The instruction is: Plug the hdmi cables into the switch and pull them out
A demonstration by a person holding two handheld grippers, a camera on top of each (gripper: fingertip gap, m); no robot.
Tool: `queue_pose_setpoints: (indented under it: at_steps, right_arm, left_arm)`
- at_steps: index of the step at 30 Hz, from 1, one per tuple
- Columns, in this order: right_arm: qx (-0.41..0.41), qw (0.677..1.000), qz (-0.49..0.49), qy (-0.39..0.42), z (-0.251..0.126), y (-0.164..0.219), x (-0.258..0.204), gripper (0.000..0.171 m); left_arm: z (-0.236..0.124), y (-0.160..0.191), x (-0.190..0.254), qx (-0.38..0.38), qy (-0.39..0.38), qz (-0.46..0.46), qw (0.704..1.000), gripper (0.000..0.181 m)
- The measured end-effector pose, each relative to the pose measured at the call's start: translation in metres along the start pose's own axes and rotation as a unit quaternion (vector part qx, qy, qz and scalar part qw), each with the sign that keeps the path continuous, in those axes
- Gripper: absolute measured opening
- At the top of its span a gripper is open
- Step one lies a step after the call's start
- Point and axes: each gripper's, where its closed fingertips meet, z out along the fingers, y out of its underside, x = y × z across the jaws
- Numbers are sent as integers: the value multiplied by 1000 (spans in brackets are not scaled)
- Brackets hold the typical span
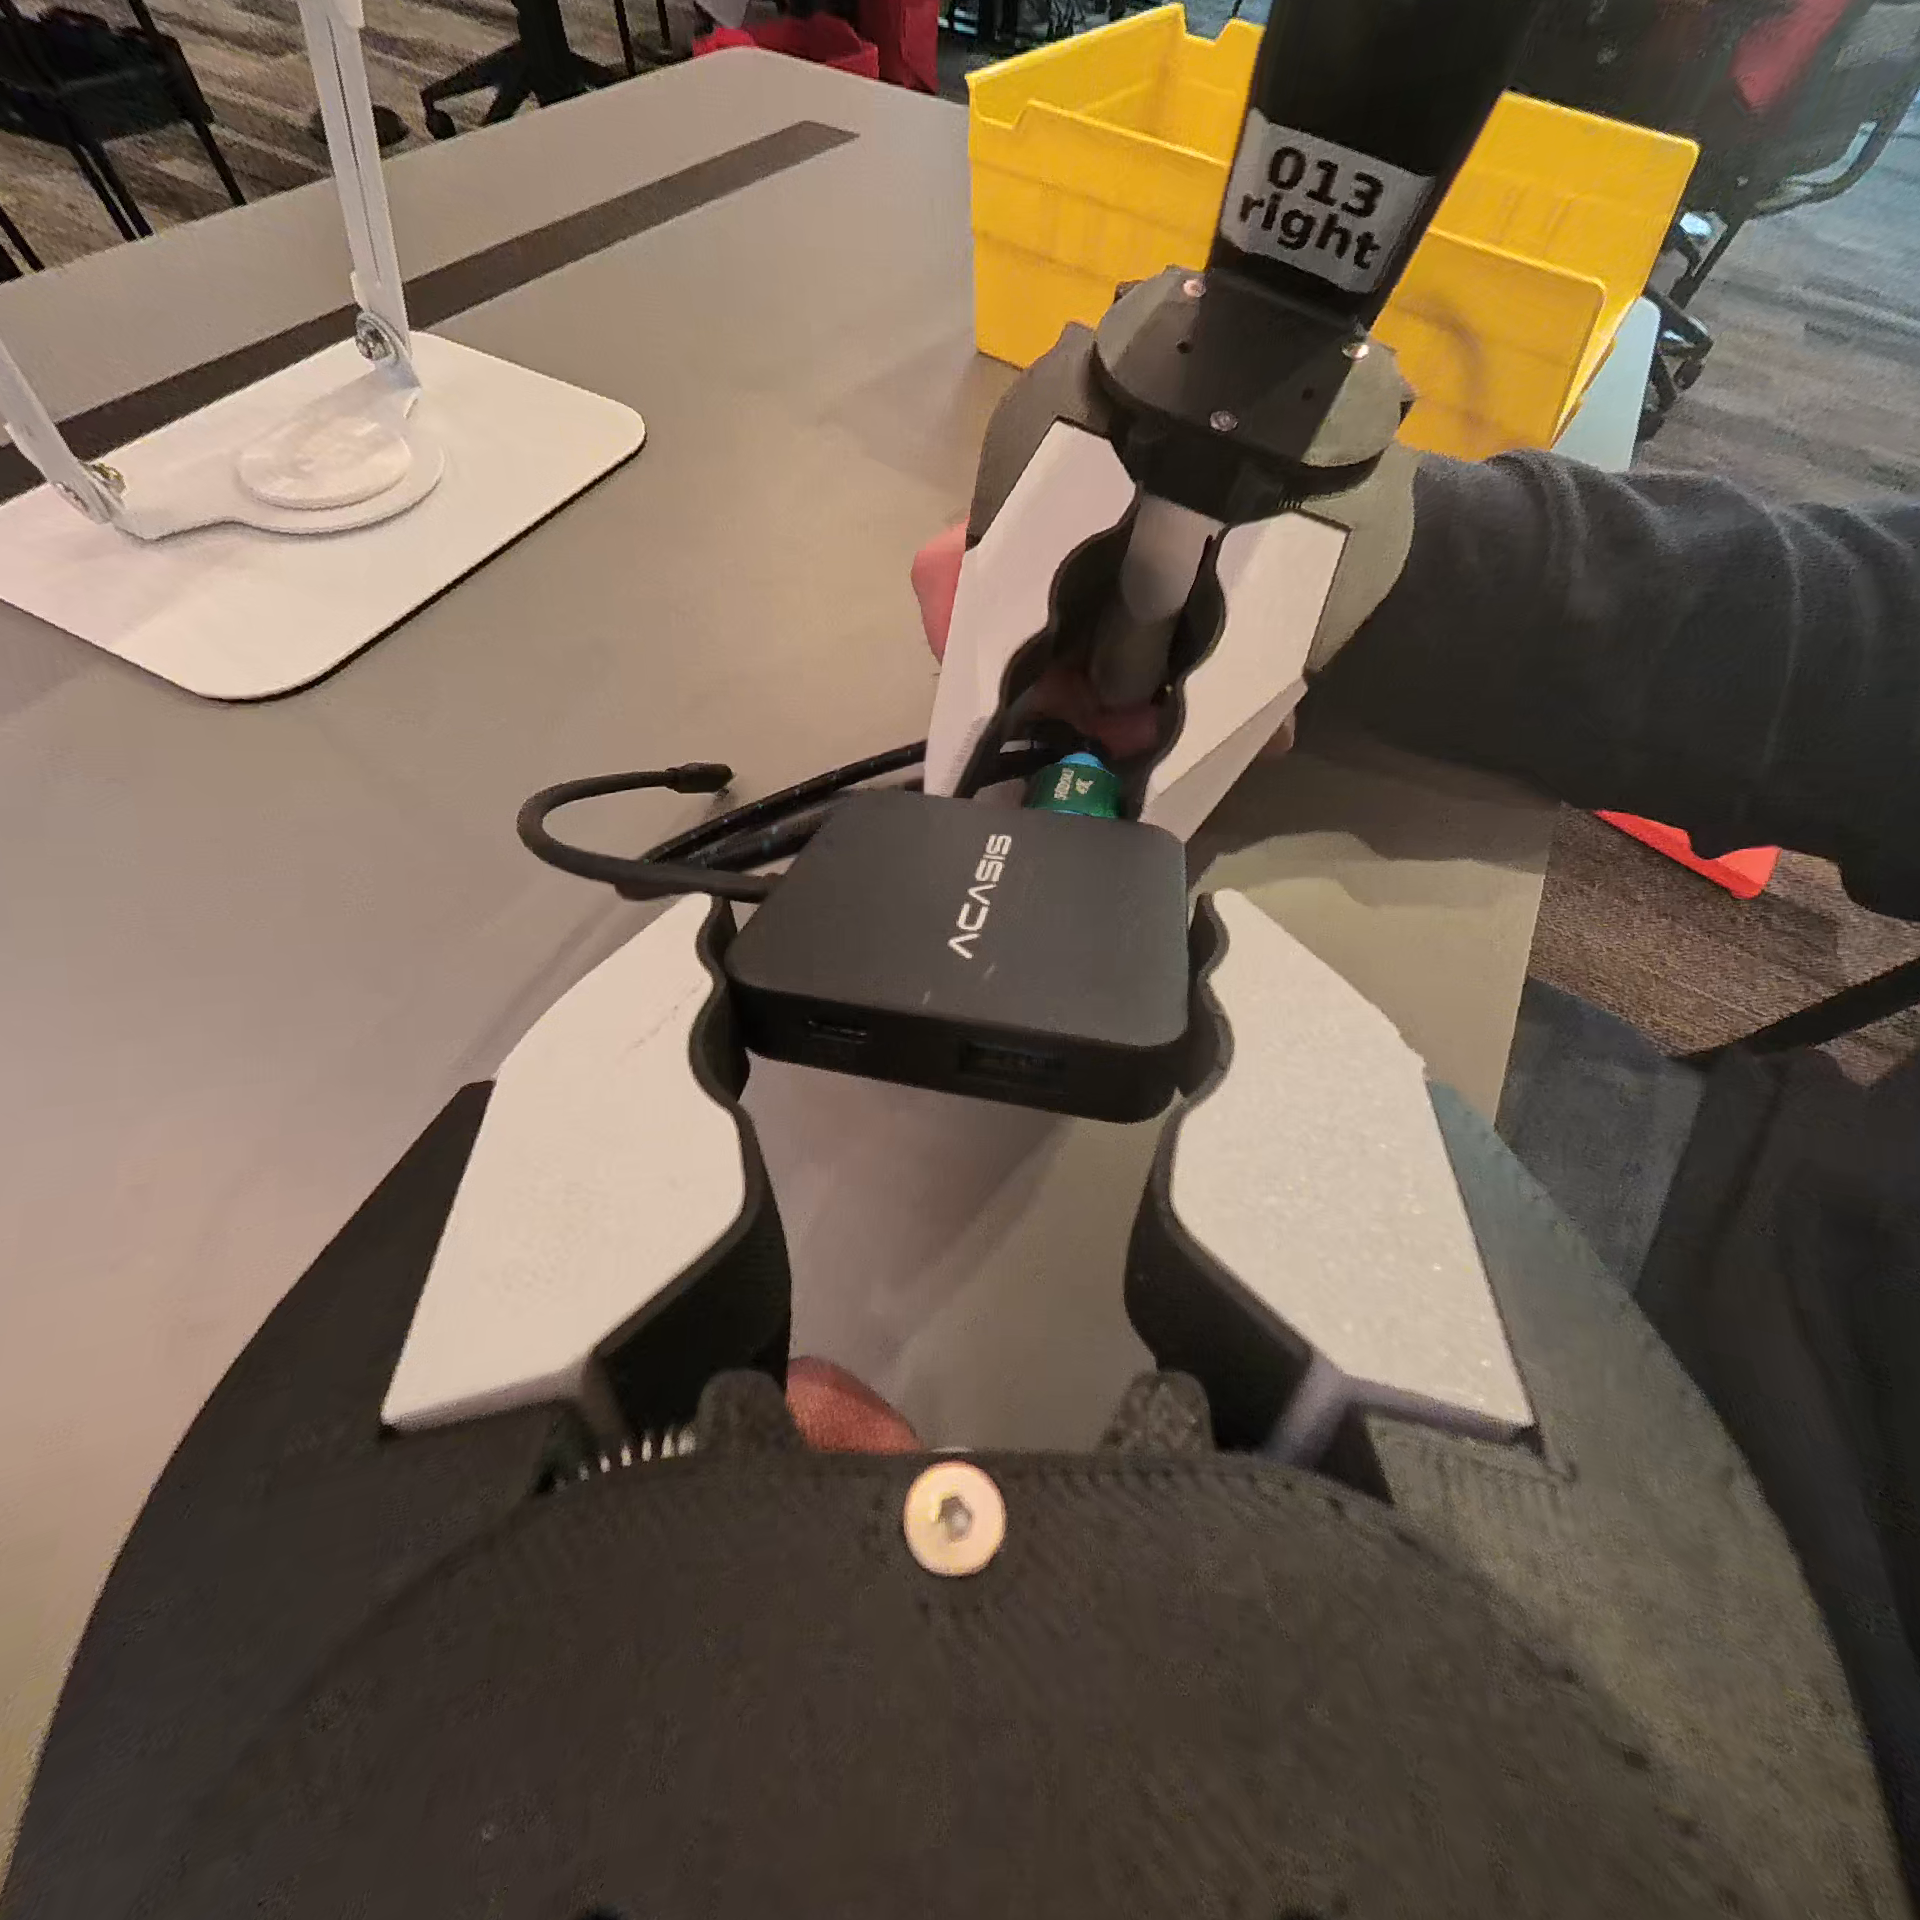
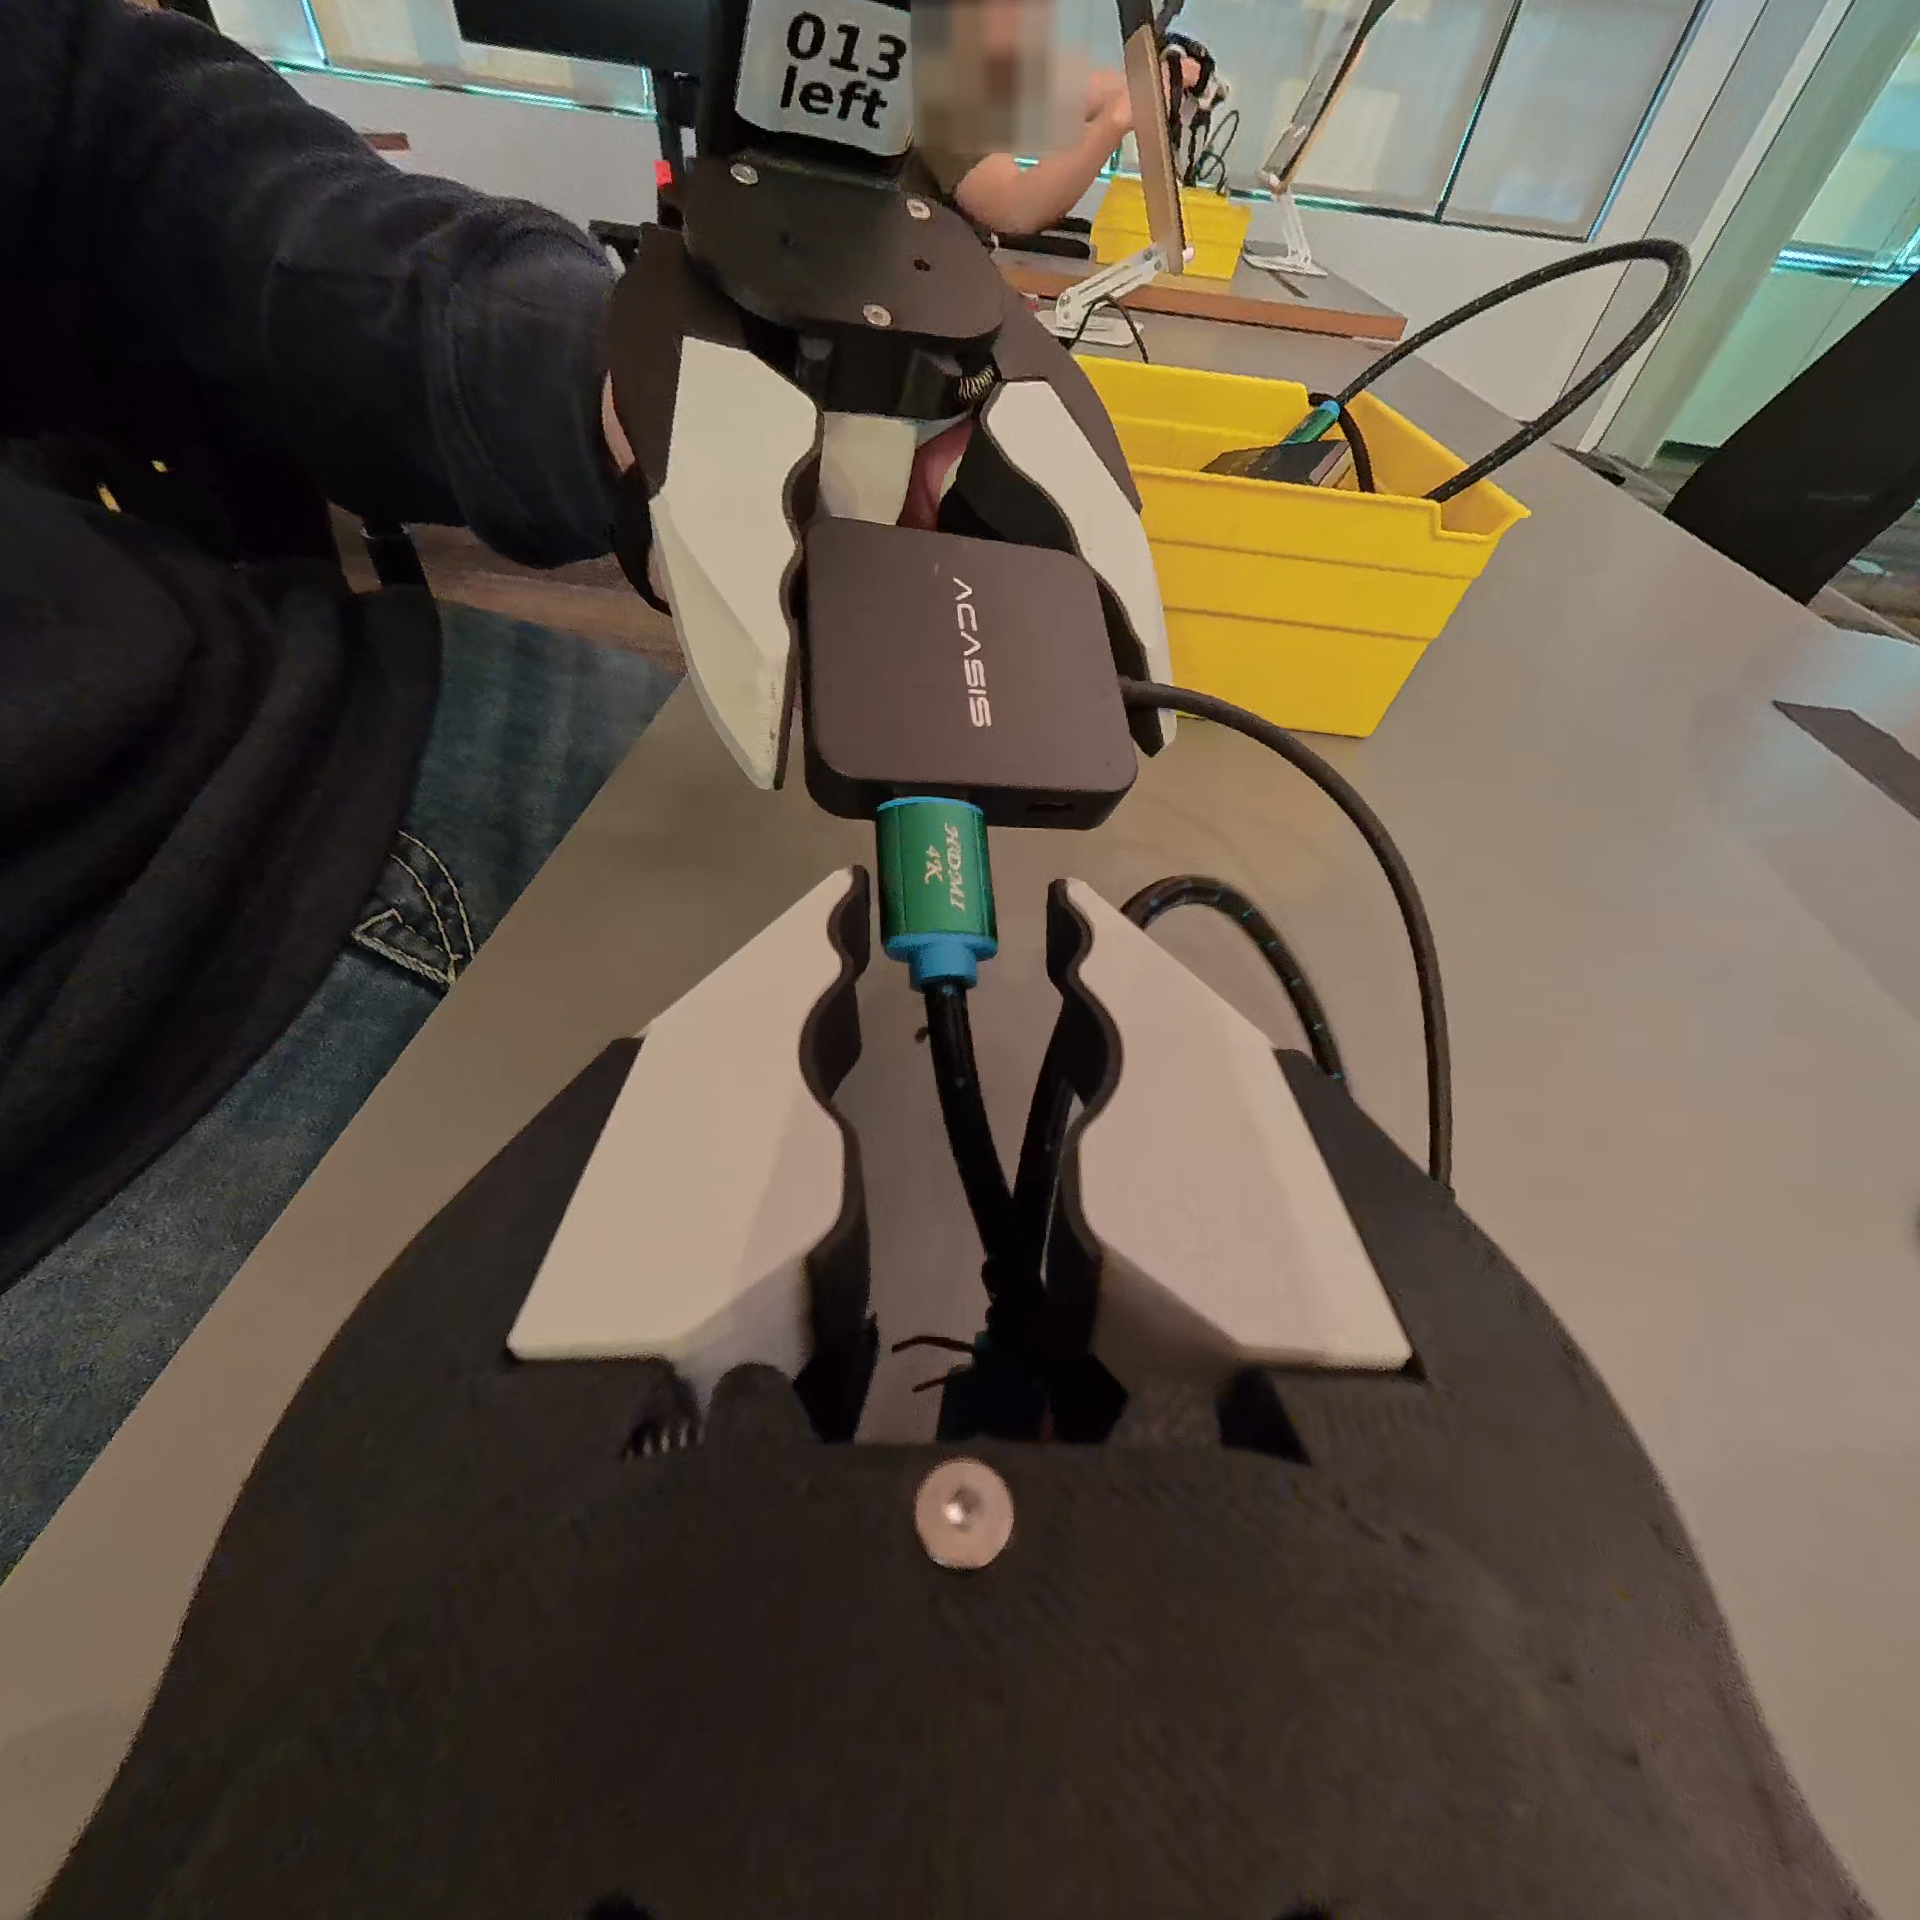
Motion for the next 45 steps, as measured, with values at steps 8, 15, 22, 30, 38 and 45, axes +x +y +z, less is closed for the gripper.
queue_pose_setpoints:
  at_steps: [8,15,22,30,38,45]
  right_arm:
    - [45,998,34,-14,-19,-16,1,34]
    - [69,995,69,-27,-12,-21,0,31]
    - [115,985,123,-45,-14,-35,0,28]
    - [108,991,75,-37,-13,-37,-4,18]
    - [66,995,61,-43,-12,-28,-7,18]
    - [29,998,33,-42,-12,-20,-11,18]
  left_arm:
    - [-8,-15,0,46,6,-3,999,81]
    - [-9,-23,4,84,12,-9,996,80]
    - [-13,-30,2,121,17,-27,992,80]
    - [-14,-30,1,131,20,-28,991,79]
    - [-11,-23,2,100,22,-3,995,80]
    - [-8,-11,4,45,16,40,998,78]
